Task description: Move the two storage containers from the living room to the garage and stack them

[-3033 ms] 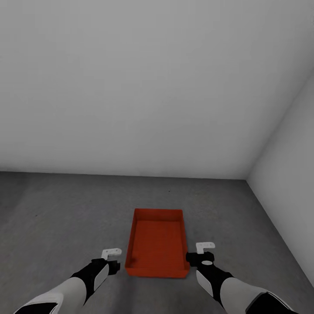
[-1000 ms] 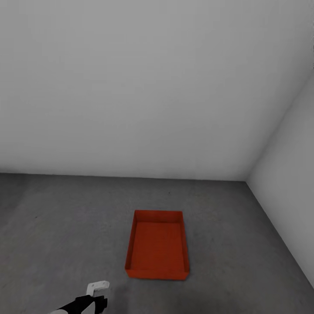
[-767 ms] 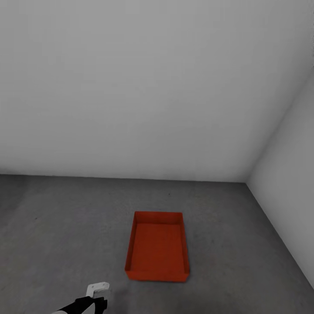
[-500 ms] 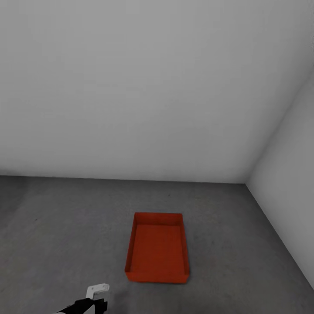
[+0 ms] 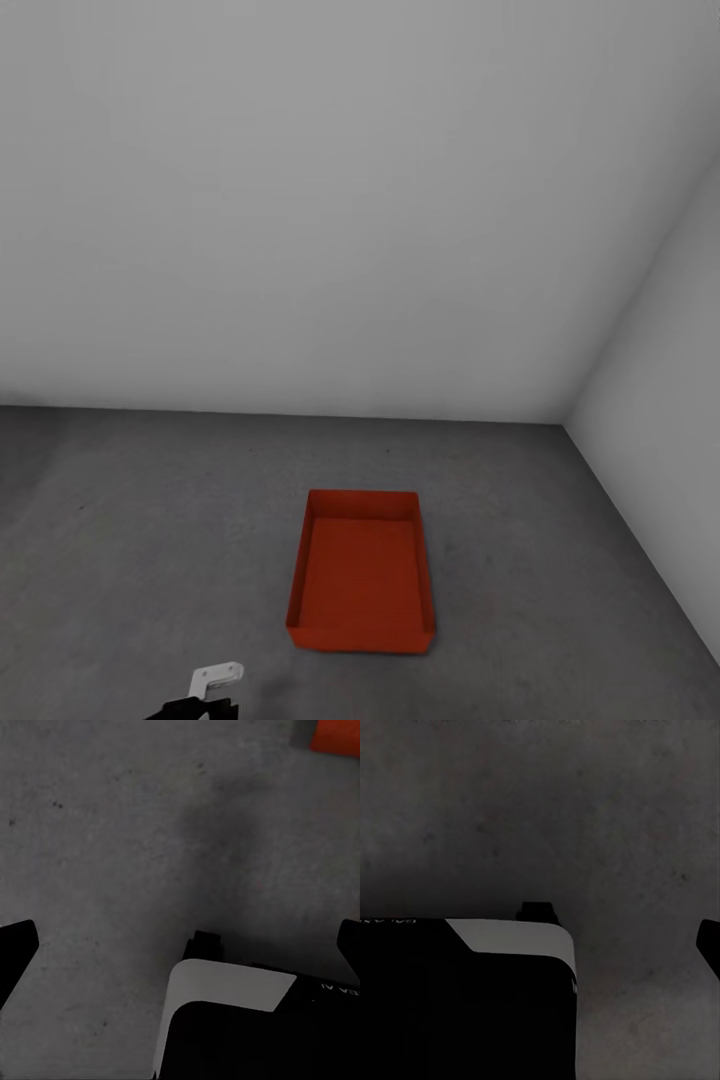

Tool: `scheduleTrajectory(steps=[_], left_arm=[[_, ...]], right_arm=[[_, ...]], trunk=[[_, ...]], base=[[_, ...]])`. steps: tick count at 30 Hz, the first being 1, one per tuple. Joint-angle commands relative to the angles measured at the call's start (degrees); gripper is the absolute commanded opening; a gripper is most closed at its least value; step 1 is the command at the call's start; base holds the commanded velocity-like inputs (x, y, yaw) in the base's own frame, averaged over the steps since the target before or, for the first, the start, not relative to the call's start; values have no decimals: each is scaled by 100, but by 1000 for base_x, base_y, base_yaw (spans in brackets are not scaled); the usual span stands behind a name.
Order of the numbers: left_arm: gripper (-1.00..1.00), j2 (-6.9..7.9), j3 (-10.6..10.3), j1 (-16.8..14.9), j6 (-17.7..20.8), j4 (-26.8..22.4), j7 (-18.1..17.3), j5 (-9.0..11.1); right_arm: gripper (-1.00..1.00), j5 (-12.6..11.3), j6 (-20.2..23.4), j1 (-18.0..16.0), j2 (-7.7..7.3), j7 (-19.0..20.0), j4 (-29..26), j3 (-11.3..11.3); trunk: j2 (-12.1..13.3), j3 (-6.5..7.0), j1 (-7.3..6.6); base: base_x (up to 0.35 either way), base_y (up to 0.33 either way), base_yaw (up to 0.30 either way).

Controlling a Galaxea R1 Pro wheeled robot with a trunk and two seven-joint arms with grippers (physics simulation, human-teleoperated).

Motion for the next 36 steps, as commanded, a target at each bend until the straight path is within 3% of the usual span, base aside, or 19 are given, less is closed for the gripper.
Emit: scheduleTrajectory(steps=[1, 10, 14, 21, 29, 36], left_arm=[[100, 32, 35, 0, 14, -2, 2, 37], [100, 229, 35, 38, 14, 2, -319, 39], [100, 290, 35, 121, 10, -1, -539, 36], [100, 392, 35, 171, 4, -2, -619, 33], [100, 512, 35, 219, -8, -2, -674, 21], [100, 556, 35, 355, -142, -2, -734, -5]], right_arm=[[100, -58, -32, -5, 1, -4, 19, 48], [100, -53, -32, 88, -25, 11, 18, 47], [100, -56, -32, 105, -32, 132, 22, 47], [100, -69, -28, 113, -42, 419, 23, 40], [100, -469, -7, 117, -160, 855, 23, 43], [100, -537, 2, 148, -256, 1143, 23, 43]], trunk=[[-5, -6, 1], [-5, -4, 1], [-5, -4, 1], [-5, -4, 1], [-5, -4, 1], [-5, -4, 1]], base=[[0, 0, 0], [0, 0, 0], [0, 0, 0], [0, 0, 0], [0, 0, 0], [0, 0, 0]])
